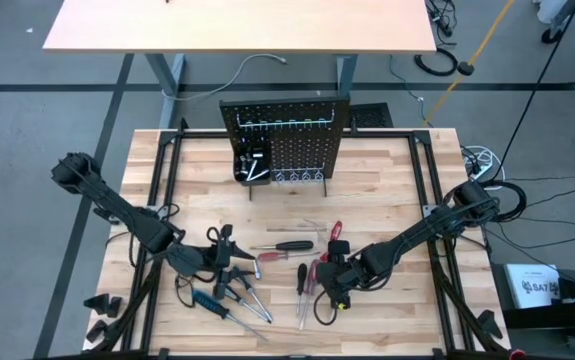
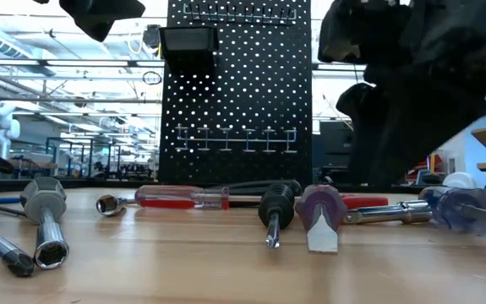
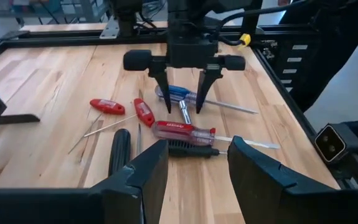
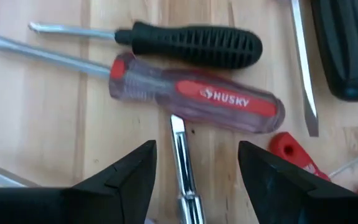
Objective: Hang tools onto peg board
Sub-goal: Put the extension bar into the black bin on the pegboard
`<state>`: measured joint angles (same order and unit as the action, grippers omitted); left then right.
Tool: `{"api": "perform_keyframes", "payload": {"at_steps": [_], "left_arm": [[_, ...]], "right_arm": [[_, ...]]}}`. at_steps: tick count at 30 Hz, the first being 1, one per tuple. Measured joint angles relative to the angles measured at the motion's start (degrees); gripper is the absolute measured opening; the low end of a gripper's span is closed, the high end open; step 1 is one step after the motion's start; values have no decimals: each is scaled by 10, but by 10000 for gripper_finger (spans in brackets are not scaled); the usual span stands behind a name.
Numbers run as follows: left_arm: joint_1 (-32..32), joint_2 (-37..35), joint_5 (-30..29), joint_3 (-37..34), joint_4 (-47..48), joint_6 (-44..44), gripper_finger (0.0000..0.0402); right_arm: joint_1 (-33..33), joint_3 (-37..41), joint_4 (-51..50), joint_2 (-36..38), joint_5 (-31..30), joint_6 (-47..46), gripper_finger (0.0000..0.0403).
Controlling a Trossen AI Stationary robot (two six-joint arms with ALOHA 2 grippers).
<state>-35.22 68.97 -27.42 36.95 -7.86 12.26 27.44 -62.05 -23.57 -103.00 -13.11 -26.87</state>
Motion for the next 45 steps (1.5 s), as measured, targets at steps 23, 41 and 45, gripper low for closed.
{"api": "perform_keyframes", "payload": {"at_steps": [23, 41, 45], "left_arm": [[65, 64, 86, 0, -115, -86, 168], [67, 64, 114, 0, -114, -86, 168], [67, 64, 135, 0, -140, -93, 168]], "right_arm": [[9, 83, 64, 4, 7, -54, 45], [18, 69, 33, 41, 14, -51, 45], [23, 68, 40, 59, 12, -39, 45]]}}
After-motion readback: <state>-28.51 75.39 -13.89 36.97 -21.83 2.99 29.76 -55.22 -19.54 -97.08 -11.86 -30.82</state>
